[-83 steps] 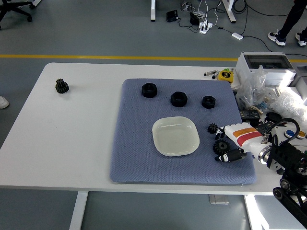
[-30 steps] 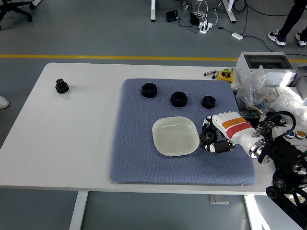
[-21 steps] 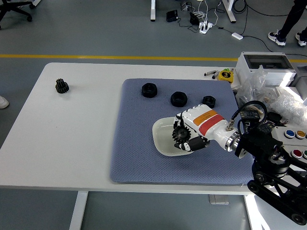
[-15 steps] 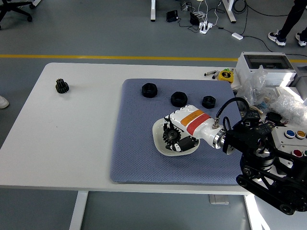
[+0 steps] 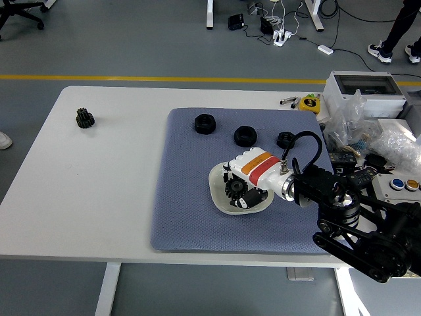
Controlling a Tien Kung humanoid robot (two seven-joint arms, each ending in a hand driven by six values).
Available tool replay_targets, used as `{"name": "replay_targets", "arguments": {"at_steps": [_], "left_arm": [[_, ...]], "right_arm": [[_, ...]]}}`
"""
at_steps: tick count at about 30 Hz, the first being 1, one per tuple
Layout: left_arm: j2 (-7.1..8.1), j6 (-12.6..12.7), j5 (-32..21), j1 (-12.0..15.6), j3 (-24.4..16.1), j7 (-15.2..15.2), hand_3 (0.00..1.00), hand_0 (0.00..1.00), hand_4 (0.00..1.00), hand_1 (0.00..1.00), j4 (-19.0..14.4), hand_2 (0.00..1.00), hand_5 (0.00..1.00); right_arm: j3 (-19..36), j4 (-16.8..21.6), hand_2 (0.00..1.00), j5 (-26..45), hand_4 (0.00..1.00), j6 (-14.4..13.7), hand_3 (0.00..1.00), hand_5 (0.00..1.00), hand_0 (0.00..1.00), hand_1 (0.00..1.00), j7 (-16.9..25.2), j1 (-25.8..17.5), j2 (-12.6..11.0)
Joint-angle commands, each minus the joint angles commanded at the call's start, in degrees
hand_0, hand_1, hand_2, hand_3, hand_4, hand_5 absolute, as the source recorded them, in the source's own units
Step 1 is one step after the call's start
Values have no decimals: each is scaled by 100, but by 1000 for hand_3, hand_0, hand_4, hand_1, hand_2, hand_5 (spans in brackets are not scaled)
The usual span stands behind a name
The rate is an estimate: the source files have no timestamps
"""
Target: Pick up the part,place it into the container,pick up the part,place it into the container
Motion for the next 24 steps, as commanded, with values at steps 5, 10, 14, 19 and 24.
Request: {"name": "replay_targets", "arguments": {"at_steps": [5, 10, 14, 19, 24], "left_arm": [[-5, -1, 20, 12, -18, 12, 622, 722, 696, 712, -1, 768, 604], [-10, 3, 13, 16, -14, 15, 622, 722, 695, 713, 0, 768, 602], [-10, 9, 1, 20, -7, 12, 621, 722, 695, 713, 1, 767, 603], [-8, 5, 44, 34, -34, 23, 620, 722, 694, 711, 2, 767, 600], [-6, -4, 117, 63, -78, 46, 619, 722, 691, 711, 1, 767, 596]], "right_arm": [[13, -17, 645, -2, 903, -28, 998, 233, 278, 449, 30, -14, -24], [121, 57, 683, 6, 945, -23, 998, 245, 285, 454, 50, -53, -81], [440, 112, 678, -38, 906, -235, 998, 237, 285, 443, -6, -112, -165], [845, 81, 646, -13, 864, -411, 870, 234, 300, 442, -71, -122, -295], [1051, -209, 645, 177, 839, -406, 615, 245, 416, 546, -101, -87, -399]]}}
